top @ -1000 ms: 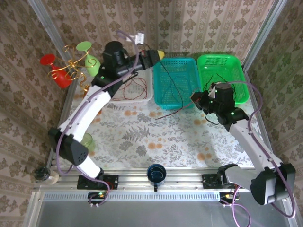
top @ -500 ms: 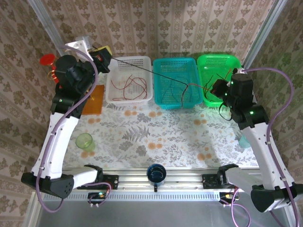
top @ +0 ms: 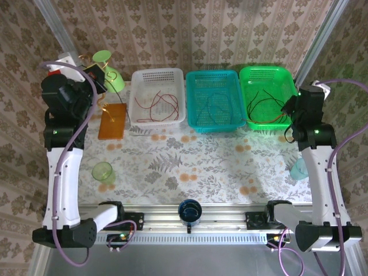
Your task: Untangle the cables
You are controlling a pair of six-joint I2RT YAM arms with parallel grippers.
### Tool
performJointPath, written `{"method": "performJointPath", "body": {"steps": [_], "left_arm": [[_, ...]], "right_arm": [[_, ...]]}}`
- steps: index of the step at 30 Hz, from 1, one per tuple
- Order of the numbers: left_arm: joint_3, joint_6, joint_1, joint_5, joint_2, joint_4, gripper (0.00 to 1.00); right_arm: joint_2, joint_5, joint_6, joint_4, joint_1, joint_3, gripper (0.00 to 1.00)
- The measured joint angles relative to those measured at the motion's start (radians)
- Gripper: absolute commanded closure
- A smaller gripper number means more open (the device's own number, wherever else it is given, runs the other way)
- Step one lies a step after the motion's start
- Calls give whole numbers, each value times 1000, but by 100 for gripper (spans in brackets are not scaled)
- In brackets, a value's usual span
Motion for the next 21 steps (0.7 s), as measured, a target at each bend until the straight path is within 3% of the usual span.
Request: {"method": "performJointPath", "body": {"steps": [5,10,16,21], "left_arm": [[0,-19,-48,58,15,4,100],[54,5,-266,53,76,-10,100],[221,70,-459,27,165,-16,100],[357,76,-503,42,233,-5,100]], "right_arm": [[8,-17,-17,0,-21,21,100],[2,-56,-16,7,-21,86,100],[-116,-172,-3,122,-21,106,100],[-185,-220,15,209,-21,177,100]]}}
